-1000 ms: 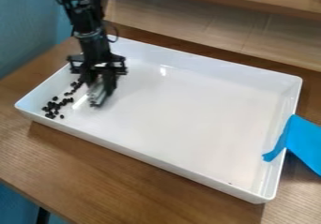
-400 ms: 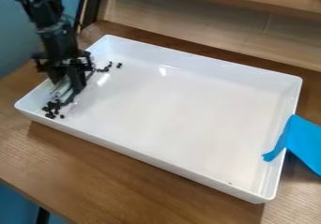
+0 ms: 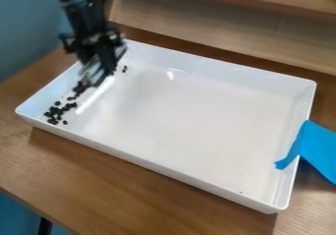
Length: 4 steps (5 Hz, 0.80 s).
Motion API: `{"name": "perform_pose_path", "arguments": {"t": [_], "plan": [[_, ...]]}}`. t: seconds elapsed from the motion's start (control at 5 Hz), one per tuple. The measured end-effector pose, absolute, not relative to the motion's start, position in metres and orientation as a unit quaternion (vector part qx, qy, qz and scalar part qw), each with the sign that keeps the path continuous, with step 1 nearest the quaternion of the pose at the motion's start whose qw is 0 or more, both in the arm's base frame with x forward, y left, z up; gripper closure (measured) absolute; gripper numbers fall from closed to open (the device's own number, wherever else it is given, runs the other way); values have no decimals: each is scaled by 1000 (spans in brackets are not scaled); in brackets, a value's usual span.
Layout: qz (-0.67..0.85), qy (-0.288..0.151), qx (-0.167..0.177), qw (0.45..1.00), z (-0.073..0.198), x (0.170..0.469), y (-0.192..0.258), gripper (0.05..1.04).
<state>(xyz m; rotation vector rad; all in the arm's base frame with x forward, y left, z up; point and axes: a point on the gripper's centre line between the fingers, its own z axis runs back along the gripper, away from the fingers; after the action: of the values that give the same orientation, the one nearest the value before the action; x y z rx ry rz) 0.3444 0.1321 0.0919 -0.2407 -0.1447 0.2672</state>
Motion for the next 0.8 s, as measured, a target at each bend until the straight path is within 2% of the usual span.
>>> {"name": "perform_pose_path", "arguments": {"t": [0.2,0.4,0.6,0.8], "plan": [[148,-70,-106,981,81,370,128,687],[177,-73,-82,978,58,389,143,687],[186,-67,-67,978,42,394,154,687],[200,-76,-52,975,42,391,170,687]]}}
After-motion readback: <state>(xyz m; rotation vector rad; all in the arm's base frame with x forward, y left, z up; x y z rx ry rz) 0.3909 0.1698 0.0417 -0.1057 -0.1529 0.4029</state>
